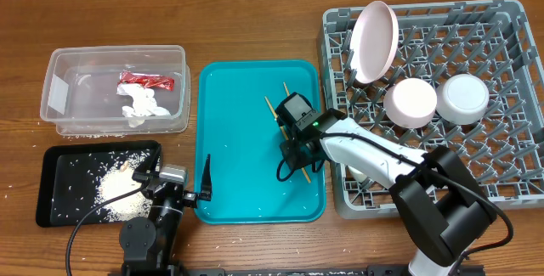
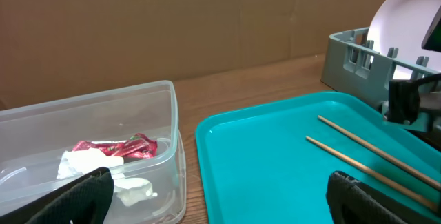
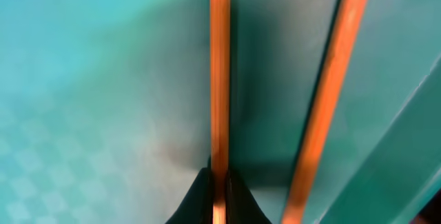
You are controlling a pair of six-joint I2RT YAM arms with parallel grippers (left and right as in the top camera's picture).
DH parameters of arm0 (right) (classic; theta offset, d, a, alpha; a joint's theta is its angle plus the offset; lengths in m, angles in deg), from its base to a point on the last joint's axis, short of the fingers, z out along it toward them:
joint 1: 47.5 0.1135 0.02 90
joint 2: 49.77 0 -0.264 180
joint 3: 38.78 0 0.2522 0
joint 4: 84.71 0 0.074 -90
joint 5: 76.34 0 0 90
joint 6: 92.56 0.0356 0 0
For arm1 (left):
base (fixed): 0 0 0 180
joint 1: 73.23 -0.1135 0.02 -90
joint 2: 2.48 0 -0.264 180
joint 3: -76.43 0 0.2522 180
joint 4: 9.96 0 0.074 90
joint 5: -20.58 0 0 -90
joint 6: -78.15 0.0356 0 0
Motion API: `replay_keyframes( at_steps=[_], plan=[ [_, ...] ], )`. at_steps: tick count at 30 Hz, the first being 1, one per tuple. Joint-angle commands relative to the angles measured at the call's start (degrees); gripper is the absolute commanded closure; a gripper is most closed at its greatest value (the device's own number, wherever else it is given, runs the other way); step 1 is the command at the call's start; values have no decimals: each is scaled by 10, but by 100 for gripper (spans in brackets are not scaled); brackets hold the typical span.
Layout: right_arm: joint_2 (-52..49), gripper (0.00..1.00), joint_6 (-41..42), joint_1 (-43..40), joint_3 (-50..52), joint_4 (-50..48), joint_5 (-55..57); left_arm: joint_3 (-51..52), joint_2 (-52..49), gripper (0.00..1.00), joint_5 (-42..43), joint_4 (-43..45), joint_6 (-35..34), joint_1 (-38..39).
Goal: Sort waste into correct bins and load items into the dishwasher
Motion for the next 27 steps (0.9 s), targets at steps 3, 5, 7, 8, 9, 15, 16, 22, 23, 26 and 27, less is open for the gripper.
replay_keyframes(
  at_steps=[3, 5, 7, 8, 9, 15, 16, 22, 23, 26, 27],
  plan=[
    [92, 96, 55, 0, -90, 7, 10, 4, 6, 0, 3, 2, 11, -4],
    [127, 96, 55, -8, -115, 22, 43, 4, 6, 0, 3, 2, 11, -4],
    [161, 96, 55, -26, -137, 45, 79, 4, 6, 0, 3, 2, 11, -4],
    [184, 96, 54, -48, -148, 61, 108, 4, 6, 0, 3, 2, 11, -4],
    [198, 96, 51, -68, -151, 66, 122, 4, 6, 0, 3, 2, 11, -4],
    [186, 96, -12, -174, -143, 90, 93, 4, 6, 0, 3, 2, 11, -4],
    [173, 96, -16, -183, -140, 89, 75, 4, 6, 0, 3, 2, 11, -4],
    [76, 96, -71, -176, -130, 101, 59, 4, 6, 0, 3, 2, 11, -4],
    [68, 96, -71, -174, -130, 101, 59, 4, 6, 0, 3, 2, 11, -4],
    [69, 66, -71, -166, -133, 101, 59, 4, 6, 0, 3, 2, 11, -4],
    [76, 58, -70, -158, -138, 106, 59, 4, 6, 0, 3, 2, 11, -4]
  ],
)
